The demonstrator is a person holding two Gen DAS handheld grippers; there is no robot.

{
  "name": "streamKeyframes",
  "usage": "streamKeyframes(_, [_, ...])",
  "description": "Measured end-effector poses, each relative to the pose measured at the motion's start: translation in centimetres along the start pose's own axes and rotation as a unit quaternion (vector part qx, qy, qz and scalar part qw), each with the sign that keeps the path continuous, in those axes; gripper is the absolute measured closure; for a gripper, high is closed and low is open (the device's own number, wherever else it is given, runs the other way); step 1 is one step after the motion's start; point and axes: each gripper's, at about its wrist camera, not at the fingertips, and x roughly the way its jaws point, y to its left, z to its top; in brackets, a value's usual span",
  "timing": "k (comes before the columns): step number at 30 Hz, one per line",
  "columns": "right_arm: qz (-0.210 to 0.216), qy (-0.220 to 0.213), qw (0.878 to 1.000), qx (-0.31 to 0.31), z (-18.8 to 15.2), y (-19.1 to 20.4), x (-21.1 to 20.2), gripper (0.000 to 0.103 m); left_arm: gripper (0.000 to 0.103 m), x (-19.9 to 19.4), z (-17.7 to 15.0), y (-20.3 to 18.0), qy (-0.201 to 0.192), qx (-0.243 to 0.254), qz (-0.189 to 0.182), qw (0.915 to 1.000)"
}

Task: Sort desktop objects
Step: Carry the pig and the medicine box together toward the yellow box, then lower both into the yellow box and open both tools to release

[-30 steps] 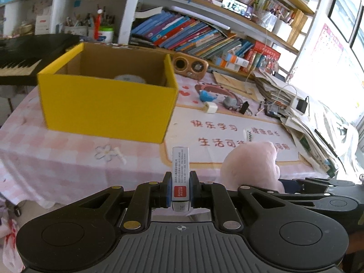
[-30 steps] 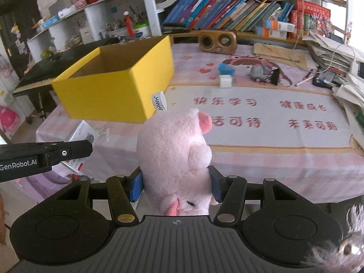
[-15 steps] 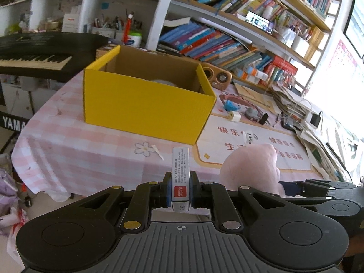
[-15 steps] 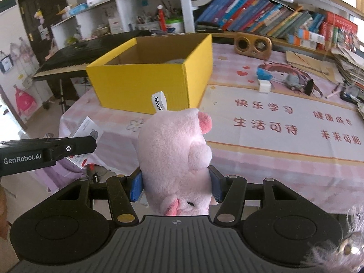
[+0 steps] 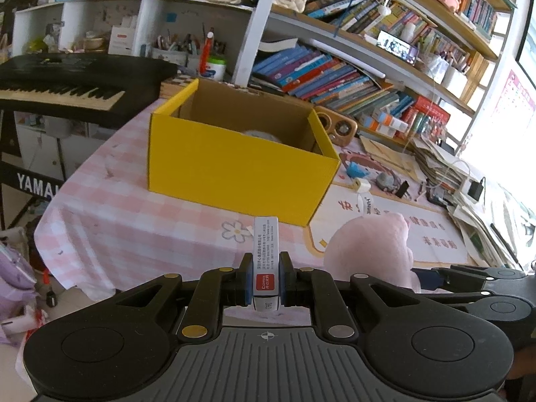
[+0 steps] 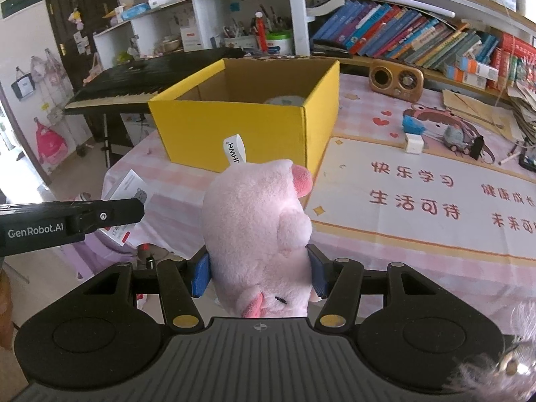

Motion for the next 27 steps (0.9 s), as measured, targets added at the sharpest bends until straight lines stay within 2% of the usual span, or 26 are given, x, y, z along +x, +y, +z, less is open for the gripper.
streamKeyframes(10, [0.01, -0.005, 1.0, -0.015, 1.2, 0.6, 0.6, 0.049, 0.09, 0.1, 1.0, 0.8, -0.01, -0.005, 0.009, 0.9999])
streamKeyframes(16, [0.019, -0.025, 0.999, -0.03, 2.8, 0.7, 0.6, 0.049, 0.09, 0.7, 2.5, 1.2, -0.024, -0.011, 0.01, 0.9996])
streamKeyframes(27, [0.046, -0.082, 0.995, -0.028, 10.5, -1.0, 2.7, 0.049, 0.09, 3.5, 8.4, 1.5, -0.078, -0.01, 0.025, 0.9966])
